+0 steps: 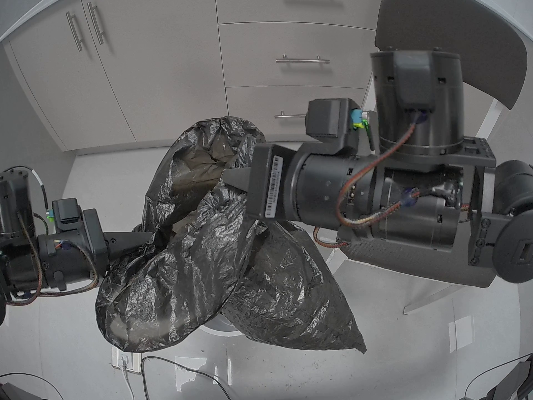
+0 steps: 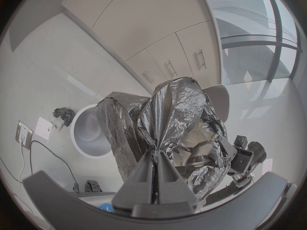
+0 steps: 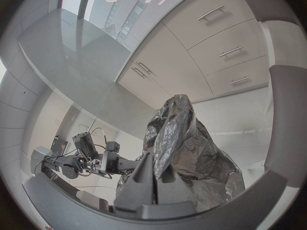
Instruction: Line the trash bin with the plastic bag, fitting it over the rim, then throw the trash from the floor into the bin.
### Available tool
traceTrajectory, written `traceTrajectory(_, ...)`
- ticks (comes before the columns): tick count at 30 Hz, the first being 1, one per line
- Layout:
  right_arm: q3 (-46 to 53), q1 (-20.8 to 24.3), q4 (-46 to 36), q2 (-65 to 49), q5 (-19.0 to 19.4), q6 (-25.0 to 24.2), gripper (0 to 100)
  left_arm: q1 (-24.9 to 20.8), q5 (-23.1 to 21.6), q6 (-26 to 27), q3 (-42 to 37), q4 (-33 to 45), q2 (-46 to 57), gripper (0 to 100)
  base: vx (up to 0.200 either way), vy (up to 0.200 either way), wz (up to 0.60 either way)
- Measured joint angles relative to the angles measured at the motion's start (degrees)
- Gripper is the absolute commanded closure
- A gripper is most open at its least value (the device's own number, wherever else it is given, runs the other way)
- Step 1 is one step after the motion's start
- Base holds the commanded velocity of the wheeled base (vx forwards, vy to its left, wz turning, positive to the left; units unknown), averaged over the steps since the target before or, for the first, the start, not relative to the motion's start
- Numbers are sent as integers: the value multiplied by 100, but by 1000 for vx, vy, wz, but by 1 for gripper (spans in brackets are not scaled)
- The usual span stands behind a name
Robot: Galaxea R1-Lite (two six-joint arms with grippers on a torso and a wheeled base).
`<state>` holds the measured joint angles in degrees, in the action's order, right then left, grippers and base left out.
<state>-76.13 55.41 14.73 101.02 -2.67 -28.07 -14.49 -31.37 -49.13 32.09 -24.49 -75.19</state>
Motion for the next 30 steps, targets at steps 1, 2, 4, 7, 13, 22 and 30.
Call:
traceTrajectory(1,-9,-21,0,24,-1,-11,100,4,4,0,27,-20,-80,100,0,0,0)
traceTrajectory(2,-18,-45,0,52,-1,-28,100,11,11,2,84,-50,-217,100,0,0,0)
traceTrajectory(4,-18,-89,-11,112,-6,-93,100,33,24,2,223,-85,-460,100,0,0,0)
traceTrajectory(7,6,-124,-22,189,-4,-167,100,37,37,2,421,-116,-777,100,0,0,0)
traceTrajectory(13,37,-196,-23,369,0,-202,100,44,68,24,633,-140,-1326,100,0,0,0)
traceTrajectory(22,55,-293,-9,694,38,-386,100,151,140,30,755,-514,-2057,100,0,0,0)
traceTrajectory(30,-68,-307,-11,1058,56,-378,100,300,162,117,823,-542,-2459,100,0,0,0)
